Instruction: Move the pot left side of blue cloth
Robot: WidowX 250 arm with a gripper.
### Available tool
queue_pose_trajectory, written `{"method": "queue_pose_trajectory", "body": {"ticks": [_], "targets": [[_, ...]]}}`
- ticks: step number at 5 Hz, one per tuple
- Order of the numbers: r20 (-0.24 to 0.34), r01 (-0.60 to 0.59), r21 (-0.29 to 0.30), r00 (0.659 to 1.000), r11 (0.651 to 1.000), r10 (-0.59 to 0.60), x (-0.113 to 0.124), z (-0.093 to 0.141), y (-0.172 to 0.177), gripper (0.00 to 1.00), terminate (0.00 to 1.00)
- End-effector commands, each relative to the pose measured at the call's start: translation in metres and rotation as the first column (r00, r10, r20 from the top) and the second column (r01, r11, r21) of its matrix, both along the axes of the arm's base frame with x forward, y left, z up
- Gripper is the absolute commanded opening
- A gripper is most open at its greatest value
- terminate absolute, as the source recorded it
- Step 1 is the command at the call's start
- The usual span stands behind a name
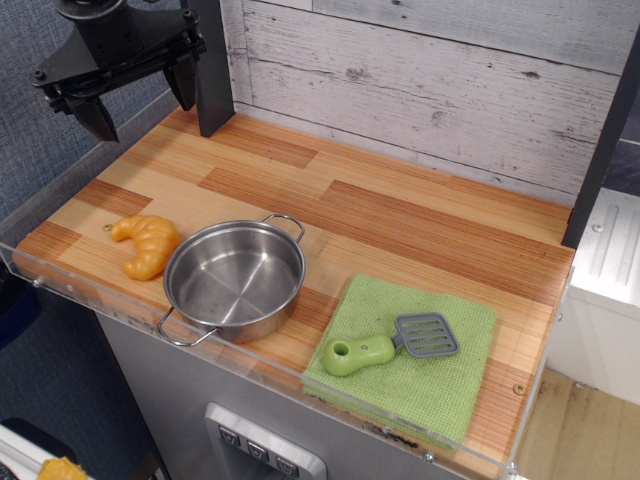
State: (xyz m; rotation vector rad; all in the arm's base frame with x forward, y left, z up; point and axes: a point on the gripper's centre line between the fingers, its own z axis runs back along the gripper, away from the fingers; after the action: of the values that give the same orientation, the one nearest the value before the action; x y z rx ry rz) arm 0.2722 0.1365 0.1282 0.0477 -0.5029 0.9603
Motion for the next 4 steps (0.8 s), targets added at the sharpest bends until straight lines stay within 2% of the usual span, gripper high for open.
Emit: {"method": "queue_pose_trajectory", "body": {"ticks": [1,3,4], "targets": [[0.000,0.000,0.000,1.000,1.000,0.000,0.000,0.000,0.000,1.00,0.00],[0.010,0.025,-0.001,1.000,1.000,-0.025,-0.001,-0.005,-0.034,1.00,0.00],[-0.011,0.070,-0.011,0.997,0.997,-0.070,-0.006,-0.011,-0.045,1.00,0.00]]}}
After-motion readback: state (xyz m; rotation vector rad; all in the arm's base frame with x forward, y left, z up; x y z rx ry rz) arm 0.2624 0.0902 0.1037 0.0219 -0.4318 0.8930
